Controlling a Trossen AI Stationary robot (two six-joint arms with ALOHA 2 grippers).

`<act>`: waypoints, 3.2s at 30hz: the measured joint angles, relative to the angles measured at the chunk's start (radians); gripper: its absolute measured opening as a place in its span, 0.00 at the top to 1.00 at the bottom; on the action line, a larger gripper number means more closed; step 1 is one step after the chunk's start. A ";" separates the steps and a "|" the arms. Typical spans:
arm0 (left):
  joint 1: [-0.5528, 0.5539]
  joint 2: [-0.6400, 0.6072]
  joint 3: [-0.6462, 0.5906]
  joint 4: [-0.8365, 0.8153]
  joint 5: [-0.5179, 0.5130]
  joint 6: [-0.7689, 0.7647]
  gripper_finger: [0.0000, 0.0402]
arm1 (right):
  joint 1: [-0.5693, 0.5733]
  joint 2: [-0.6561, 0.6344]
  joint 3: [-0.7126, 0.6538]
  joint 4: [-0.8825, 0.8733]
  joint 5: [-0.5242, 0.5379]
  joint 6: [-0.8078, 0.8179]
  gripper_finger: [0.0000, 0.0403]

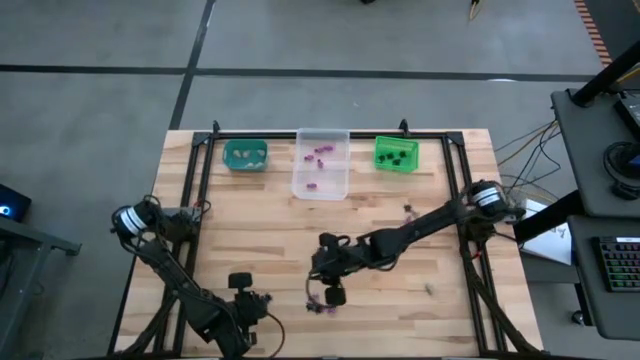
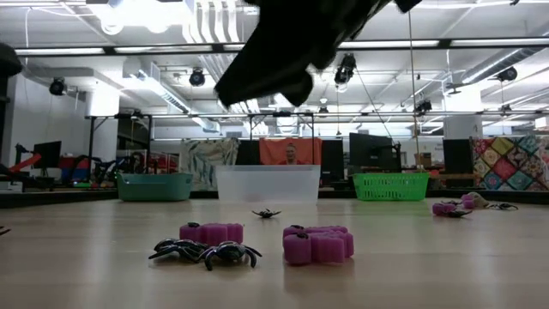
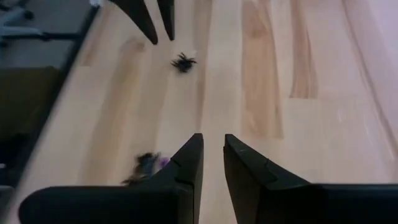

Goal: Sort Halloween decoration
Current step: Put the black spider toy into the green bin

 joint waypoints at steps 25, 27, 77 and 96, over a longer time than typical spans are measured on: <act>0.002 -0.011 -0.187 0.161 -0.102 0.001 0.81 | 0.002 0.403 0.359 0.155 -0.051 0.225 0.65; 0.001 -0.011 -0.190 0.162 -0.103 0.000 0.81 | 0.002 0.403 0.356 0.154 -0.052 0.273 0.62; -0.083 -0.052 -0.380 0.521 -0.252 0.042 1.00 | 0.058 0.499 0.340 0.381 0.110 0.204 0.66; -0.079 -0.050 -0.384 0.548 -0.259 0.026 1.00 | 0.050 0.548 0.360 0.437 0.112 0.309 0.64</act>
